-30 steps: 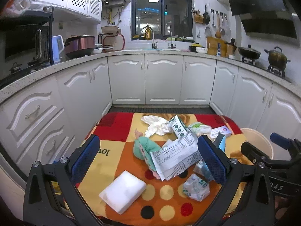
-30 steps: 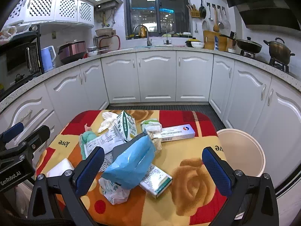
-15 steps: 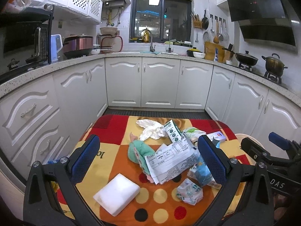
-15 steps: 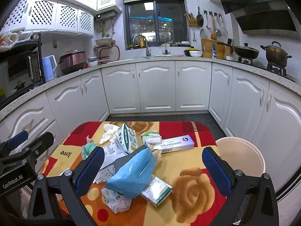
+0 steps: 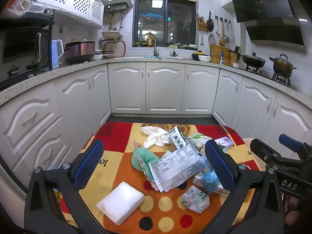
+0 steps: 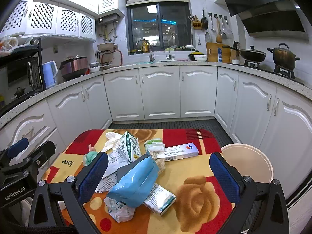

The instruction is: Collect trash

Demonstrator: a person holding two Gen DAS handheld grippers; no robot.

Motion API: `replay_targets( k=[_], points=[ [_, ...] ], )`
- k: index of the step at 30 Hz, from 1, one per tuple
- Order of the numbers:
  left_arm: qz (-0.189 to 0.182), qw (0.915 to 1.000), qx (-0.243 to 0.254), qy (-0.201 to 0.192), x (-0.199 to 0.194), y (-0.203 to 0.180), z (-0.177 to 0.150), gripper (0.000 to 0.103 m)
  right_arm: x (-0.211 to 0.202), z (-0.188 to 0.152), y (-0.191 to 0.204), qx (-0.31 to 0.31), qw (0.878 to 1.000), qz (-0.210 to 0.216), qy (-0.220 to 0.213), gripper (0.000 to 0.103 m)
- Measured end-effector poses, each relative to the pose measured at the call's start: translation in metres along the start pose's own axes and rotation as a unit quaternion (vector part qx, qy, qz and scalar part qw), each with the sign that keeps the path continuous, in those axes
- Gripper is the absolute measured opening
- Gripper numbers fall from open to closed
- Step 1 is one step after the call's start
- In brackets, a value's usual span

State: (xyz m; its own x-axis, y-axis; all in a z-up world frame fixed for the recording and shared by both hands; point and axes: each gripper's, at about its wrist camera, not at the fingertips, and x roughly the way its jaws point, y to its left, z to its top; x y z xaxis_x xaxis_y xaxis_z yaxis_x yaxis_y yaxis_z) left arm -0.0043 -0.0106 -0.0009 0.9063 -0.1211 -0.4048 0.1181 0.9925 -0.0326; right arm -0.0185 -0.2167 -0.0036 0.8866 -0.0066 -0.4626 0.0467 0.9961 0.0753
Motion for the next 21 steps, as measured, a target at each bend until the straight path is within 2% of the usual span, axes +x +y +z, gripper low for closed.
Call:
replay_targets(
  k=[21],
  points=[
    [0.004,1.0000,0.005,-0.006,-0.0016,-0.0029,0.0005,0.103,-0.0012,0.0004,-0.0016,0.001,1.000,0.000,0.001,0.103]
  ],
)
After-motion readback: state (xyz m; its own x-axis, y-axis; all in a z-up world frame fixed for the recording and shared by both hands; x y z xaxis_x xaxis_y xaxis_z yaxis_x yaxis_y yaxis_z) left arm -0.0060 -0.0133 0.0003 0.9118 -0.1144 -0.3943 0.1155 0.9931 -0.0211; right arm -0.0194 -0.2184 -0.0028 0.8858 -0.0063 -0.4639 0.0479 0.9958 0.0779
